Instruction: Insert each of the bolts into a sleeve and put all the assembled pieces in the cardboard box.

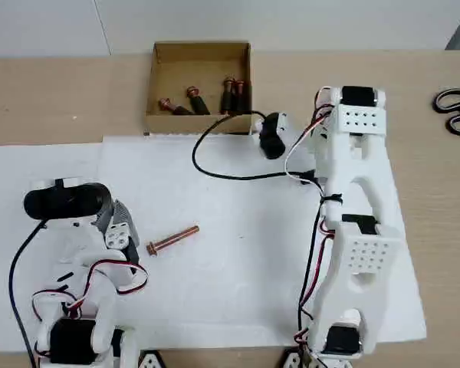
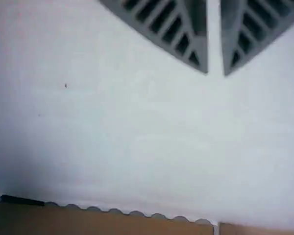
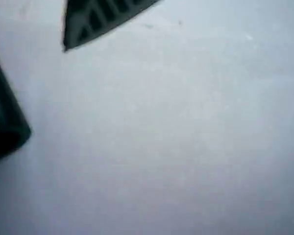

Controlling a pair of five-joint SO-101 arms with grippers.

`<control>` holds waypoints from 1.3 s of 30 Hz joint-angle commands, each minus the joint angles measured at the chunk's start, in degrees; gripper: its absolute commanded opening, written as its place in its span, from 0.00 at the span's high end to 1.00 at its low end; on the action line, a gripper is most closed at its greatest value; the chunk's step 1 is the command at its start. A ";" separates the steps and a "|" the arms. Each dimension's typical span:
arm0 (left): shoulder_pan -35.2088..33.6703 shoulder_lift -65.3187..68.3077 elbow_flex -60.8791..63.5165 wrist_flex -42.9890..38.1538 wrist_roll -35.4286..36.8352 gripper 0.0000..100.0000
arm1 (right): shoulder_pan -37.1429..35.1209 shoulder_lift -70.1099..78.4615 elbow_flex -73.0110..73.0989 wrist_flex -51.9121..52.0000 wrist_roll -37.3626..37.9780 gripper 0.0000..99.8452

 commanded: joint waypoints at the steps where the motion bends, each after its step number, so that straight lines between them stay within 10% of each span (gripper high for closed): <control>1: 0.00 -0.53 -2.42 0.18 -0.09 0.99 | -0.84 1.27 -0.35 -0.31 0.70 0.81; 28: -0.26 -0.53 -2.07 0.18 -0.09 0.99 | -5.67 4.35 -0.70 -3.82 -1.05 0.81; 39: -0.26 -0.44 -1.54 0.18 -0.09 0.99 | -5.49 7.87 -0.44 -4.18 -5.98 0.99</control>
